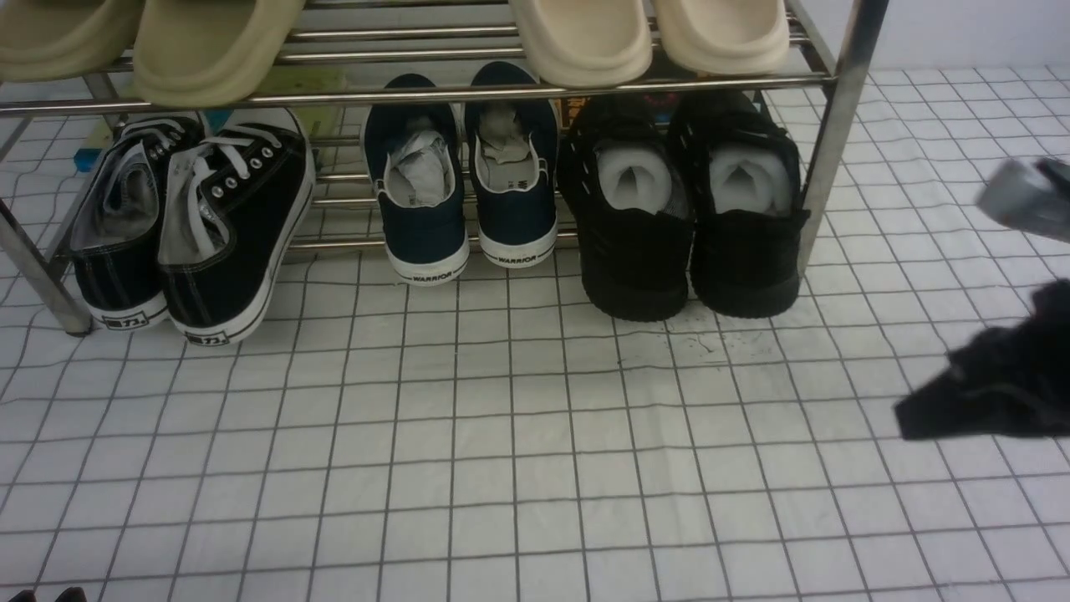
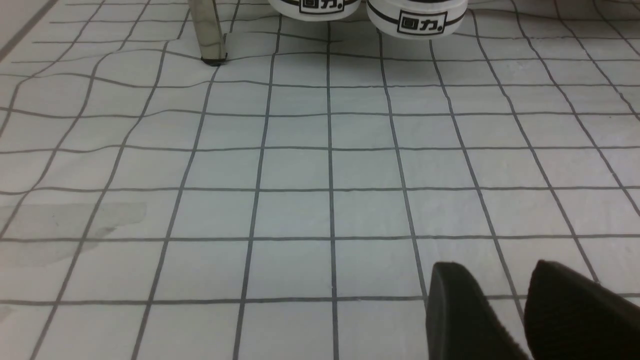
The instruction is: Take the shoes off the shelf with your hand from the white checkered tablecloth.
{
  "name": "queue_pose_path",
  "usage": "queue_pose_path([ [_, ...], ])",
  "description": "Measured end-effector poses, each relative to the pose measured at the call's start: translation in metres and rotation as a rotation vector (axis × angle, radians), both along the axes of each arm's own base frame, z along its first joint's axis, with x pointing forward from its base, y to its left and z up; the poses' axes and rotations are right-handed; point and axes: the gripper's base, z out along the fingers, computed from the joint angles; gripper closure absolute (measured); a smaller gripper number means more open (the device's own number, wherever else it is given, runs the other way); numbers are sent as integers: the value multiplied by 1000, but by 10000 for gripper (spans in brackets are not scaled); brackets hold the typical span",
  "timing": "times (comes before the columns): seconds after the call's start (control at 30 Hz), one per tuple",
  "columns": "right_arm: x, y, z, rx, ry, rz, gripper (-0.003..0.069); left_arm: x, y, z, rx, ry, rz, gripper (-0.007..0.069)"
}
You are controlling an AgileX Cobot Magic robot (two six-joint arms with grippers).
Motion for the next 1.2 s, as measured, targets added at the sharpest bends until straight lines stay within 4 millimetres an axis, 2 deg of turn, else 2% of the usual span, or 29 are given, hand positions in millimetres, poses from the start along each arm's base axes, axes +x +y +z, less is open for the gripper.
queue_pose_path([
  [0.07,22,20,-2,-34,-3,51,512,0,0,0,0,0,0,385],
  [0.1,24,22,-2,-43,-7,53,508,0,0,0,0,0,0,385],
  [0.17,52,51,3,-110,-45,106,446,0,0,0,0,1,0,385],
  [0.3,88,90,18,-210,-152,142,354,0,0,0,1,1,0,385],
  [0.5,123,135,21,-320,-283,156,239,0,0,0,1,1,0,385],
  [0.67,141,153,13,-337,-384,149,203,0,0,0,1,1,0,385],
  [0.87,159,161,-12,-359,-412,134,197,0,0,0,1,1,0,385],
  [0.97,164,164,-25,-373,-394,140,218,0,0,0,1,1,0,385],
  [1.07,167,165,-35,-383,-377,145,283,0,0,0,1,1,0,385],
  [1.2,168,166,-41,-394,-368,150,567,0,0,0,1,1,0,385],
])
